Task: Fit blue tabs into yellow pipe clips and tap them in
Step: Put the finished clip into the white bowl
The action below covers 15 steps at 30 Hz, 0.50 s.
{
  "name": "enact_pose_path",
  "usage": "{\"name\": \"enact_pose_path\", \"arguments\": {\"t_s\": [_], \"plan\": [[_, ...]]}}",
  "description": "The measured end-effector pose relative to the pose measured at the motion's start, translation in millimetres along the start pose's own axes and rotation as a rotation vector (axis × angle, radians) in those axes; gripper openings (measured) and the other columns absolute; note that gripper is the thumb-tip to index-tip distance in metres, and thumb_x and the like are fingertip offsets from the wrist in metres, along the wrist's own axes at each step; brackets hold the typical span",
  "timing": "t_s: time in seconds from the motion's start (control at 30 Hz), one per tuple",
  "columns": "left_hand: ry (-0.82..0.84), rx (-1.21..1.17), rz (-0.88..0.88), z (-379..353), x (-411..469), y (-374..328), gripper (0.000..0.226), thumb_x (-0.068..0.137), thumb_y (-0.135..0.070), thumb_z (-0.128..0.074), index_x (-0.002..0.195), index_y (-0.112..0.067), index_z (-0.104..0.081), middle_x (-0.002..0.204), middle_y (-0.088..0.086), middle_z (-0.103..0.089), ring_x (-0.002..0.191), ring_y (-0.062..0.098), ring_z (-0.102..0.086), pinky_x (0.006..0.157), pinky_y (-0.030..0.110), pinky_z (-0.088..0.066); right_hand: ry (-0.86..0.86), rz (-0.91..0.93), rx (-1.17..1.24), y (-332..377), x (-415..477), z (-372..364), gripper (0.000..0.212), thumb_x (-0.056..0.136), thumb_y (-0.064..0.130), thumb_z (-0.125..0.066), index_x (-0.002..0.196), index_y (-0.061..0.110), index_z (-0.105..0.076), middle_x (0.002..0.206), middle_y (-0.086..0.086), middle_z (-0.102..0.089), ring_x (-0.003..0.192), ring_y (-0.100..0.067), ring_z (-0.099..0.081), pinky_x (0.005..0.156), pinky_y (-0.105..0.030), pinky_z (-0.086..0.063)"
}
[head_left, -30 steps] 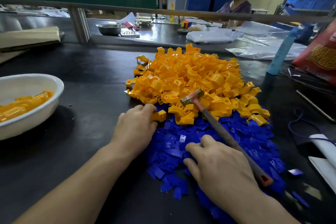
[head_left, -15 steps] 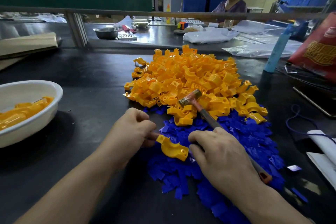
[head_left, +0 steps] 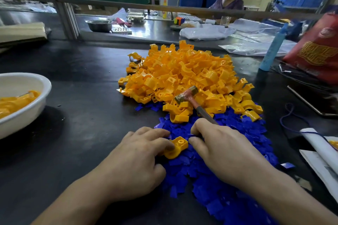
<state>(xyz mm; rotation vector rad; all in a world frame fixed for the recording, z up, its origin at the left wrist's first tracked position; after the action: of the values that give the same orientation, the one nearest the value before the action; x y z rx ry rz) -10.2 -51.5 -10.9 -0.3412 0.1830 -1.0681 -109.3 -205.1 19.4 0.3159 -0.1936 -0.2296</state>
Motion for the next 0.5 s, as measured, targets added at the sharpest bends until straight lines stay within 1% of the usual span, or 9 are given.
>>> {"name": "enact_pose_path", "arguments": {"t_s": [0.03, 0.1, 0.17, 0.23, 0.27, 0.37, 0.4, 0.47, 0.5], "plan": [[-0.033, 0.034, -0.013, -2.1, 1.0, -1.2, 0.056, 0.076, -0.048, -0.044, 0.132, -0.045, -0.046, 0.147, -0.029, -0.030, 0.134, -0.004, -0.020, 0.104, 0.021, -0.023, 0.008, 0.003, -0.013, 1.1, 2.2, 0.0, 0.008, 0.096, 0.044, -0.043, 0.096, 0.036, -0.045, 0.076, 0.011, -0.052, 0.068, -0.008, -0.052, 0.061, -0.032, -0.049], [-0.100, 0.113, -0.022, -5.9, 3.9, -3.2, 0.047, 0.084, -0.056, -0.050, 0.129, -0.043, -0.048, 0.138, -0.027, -0.038, 0.126, 0.000, -0.031, 0.101, 0.023, -0.030, -0.026, -0.010, 0.023, 1.4, 5.8, -3.1, 0.009, 0.096, 0.042, -0.046, 0.097, 0.033, -0.049, 0.074, 0.009, -0.055, 0.065, -0.008, -0.052, 0.059, -0.030, -0.050], [-0.151, 0.132, -0.012, -7.7, 7.1, -2.9, 0.034, 0.090, -0.054, -0.052, 0.121, -0.040, -0.054, 0.130, -0.023, -0.044, 0.118, 0.004, -0.038, 0.099, 0.026, -0.036, -0.082, -0.019, 0.064, 0.8, 6.4, -8.3, 0.010, 0.095, 0.038, -0.050, 0.099, 0.032, -0.056, 0.076, 0.010, -0.057, 0.066, -0.006, -0.053, 0.059, -0.026, -0.049], [-0.194, 0.088, 0.001, -7.8, 9.3, -1.1, 0.025, 0.091, -0.050, -0.054, 0.111, -0.037, -0.060, 0.121, -0.021, -0.051, 0.111, 0.003, -0.044, 0.094, 0.028, -0.039, -0.112, -0.010, 0.082, -1.6, 5.2, -13.3, 0.013, 0.095, 0.035, -0.051, 0.103, 0.032, -0.061, 0.083, 0.012, -0.060, 0.074, -0.004, -0.055, 0.066, -0.025, -0.050], [-0.215, 0.042, 0.022, -7.3, 9.5, 0.1, 0.023, 0.090, -0.050, -0.053, 0.106, -0.037, -0.062, 0.114, -0.021, -0.054, 0.106, 0.001, -0.046, 0.091, 0.026, -0.041, -0.131, -0.001, 0.081, -3.6, 4.1, -14.3, 0.015, 0.095, 0.034, -0.051, 0.104, 0.032, -0.063, 0.087, 0.012, -0.062, 0.078, -0.004, -0.056, 0.070, -0.026, -0.051], [-0.319, -0.203, 0.153, -2.0, 7.8, 3.8, 0.023, 0.084, -0.054, -0.051, 0.090, -0.036, -0.064, 0.086, -0.020, -0.059, 0.089, -0.002, -0.051, 0.070, 0.020, -0.042, -0.199, 0.014, 0.074, -10.6, 1.2, -12.5, 0.017, 0.095, 0.029, -0.052, 0.105, 0.028, -0.066, 0.089, 0.008, -0.065, 0.081, -0.008, -0.059, 0.073, -0.031, -0.053], [-0.347, -0.322, 0.204, 0.2, 6.8, 4.6, 0.020, 0.082, -0.053, -0.053, 0.088, -0.037, -0.064, 0.085, -0.019, -0.061, 0.086, -0.002, -0.054, 0.065, 0.021, -0.043, -0.208, 0.011, 0.086, -12.4, 0.5, -12.0, 0.017, 0.095, 0.028, -0.052, 0.105, 0.027, -0.066, 0.089, 0.008, -0.066, 0.080, -0.008, -0.059, 0.072, -0.030, -0.053], [-0.365, -0.600, 0.301, 2.0, 6.1, 6.9, 0.007, 0.082, -0.045, -0.064, 0.089, -0.044, -0.064, 0.084, -0.016, -0.068, 0.078, 0.006, -0.063, 0.065, 0.029, -0.052, -0.217, 0.003, 0.136, -15.3, -1.3, -11.7, 0.018, 0.095, 0.027, -0.052, 0.108, 0.028, -0.065, 0.087, 0.009, -0.066, 0.076, -0.006, -0.059, 0.067, -0.023, -0.052], [-0.354, -0.728, 0.337, 1.3, 6.0, 7.6, 0.010, 0.081, -0.039, -0.070, 0.088, -0.045, -0.066, 0.082, -0.011, -0.071, 0.076, 0.011, -0.066, 0.069, 0.033, -0.056, -0.219, -0.009, 0.185, -16.2, -2.6, -11.8, 0.018, 0.095, 0.027, -0.052, 0.107, 0.030, -0.065, 0.083, 0.010, -0.065, 0.072, -0.005, -0.060, 0.064, -0.023, -0.052]]}}
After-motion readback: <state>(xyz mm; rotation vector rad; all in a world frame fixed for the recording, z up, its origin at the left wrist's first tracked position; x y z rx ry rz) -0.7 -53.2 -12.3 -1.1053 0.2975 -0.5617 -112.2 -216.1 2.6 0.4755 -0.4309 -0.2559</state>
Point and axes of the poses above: each hand's wrist, its own x-axis towards the middle knuckle, its own z-axis out of the back of the hand, y = z × x, the point moved 3 cm from there along x, towards the middle knuckle
